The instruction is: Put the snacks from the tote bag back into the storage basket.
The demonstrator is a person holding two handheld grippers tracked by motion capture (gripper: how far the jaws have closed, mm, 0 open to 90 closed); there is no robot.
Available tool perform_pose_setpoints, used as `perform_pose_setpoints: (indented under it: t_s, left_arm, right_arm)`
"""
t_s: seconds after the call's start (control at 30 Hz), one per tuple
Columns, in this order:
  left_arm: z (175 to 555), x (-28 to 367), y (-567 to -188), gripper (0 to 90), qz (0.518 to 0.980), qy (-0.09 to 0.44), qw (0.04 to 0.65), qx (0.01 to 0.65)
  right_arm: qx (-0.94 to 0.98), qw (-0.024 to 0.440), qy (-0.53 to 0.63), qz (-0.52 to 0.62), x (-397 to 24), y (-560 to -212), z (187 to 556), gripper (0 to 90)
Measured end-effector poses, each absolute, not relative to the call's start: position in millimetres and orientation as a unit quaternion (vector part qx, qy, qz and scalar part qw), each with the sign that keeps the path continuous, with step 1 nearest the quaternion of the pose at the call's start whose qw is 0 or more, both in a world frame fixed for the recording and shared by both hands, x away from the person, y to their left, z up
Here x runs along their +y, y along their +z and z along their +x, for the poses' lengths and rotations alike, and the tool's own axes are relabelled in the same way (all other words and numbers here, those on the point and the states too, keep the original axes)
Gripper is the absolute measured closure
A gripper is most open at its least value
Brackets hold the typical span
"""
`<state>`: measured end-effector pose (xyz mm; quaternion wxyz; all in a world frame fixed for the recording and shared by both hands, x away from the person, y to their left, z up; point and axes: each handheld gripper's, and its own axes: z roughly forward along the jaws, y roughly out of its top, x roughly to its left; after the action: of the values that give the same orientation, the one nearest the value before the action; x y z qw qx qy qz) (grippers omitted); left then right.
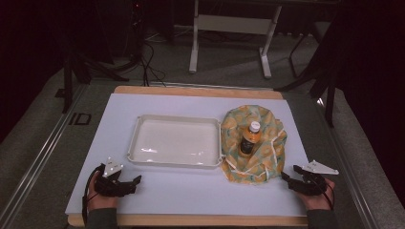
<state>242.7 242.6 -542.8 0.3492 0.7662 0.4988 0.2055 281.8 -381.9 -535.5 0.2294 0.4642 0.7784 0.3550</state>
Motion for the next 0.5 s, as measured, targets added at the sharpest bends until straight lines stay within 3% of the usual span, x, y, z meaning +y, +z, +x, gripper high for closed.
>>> perform_pose_setpoints:
  t_s: [0.5]
  left_arm:
    - [241.3, 244.2, -542.5, 15.9, 0.765, 0.202, 0.361, 0.493]
  right_arm:
    - [0.787, 0.211, 0.353, 0.46, -382.0, -534.9, 285.0, 45.5]
